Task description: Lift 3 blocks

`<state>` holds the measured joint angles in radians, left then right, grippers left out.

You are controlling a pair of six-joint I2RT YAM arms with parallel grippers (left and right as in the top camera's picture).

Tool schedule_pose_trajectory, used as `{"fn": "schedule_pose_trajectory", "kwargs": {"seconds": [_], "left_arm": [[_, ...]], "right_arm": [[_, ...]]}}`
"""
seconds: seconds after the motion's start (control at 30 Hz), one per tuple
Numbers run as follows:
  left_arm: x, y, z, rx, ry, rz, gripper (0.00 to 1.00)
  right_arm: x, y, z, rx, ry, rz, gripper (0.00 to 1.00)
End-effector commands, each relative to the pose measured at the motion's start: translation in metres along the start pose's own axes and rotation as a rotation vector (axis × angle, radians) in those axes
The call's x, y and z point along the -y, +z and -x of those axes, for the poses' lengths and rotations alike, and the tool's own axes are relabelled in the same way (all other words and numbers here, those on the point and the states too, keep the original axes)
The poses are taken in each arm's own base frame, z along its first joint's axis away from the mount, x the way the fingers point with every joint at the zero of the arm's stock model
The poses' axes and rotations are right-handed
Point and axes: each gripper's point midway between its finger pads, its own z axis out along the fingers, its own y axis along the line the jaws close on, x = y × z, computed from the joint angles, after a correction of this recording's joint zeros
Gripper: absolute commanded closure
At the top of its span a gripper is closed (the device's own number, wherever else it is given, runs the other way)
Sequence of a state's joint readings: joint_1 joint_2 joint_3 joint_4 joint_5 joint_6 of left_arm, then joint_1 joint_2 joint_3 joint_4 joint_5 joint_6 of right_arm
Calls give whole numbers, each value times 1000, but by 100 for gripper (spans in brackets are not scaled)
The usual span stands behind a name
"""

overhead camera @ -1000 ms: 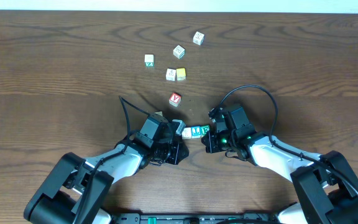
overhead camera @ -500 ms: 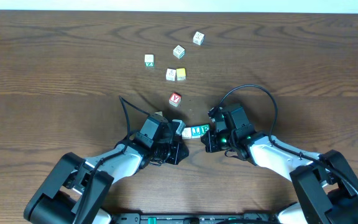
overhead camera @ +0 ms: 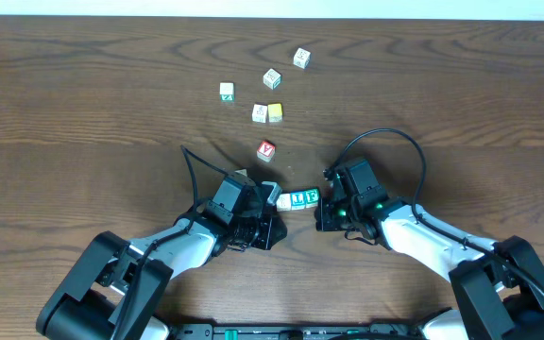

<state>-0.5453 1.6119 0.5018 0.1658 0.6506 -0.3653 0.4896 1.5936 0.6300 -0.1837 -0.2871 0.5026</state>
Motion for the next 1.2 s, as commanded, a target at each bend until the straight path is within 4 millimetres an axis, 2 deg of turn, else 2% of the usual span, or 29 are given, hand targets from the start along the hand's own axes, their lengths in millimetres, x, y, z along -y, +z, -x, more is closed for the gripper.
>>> {"fn": "schedule_pose_trajectory", "kwargs": {"seconds": [0.0,0.17,0.3,0.37,0.47,0.7,1.17], "left_arm": [[-5,0,0,6,12,29,93],[-5,0,0,6,12,29,92],[-5,0,0,6,12,29,93],[-5,0,0,7,12,29,93],[-5,0,0,7,12,29,93],[-5,0,0,7,12,29,93],[-5,0,0,7,12,29,93]], "right_arm": [[61,7,-9,39,80,-281,99],[75,1,1,92,87,-350,99],[77,0,6,106,79,-351,99],[70,2,10,108,46,-311,99],[47,8,17,110,-41,-192,99],[19,10,21,112,-103,-44,99],[10,11,15,82,-98,8,99]]}}
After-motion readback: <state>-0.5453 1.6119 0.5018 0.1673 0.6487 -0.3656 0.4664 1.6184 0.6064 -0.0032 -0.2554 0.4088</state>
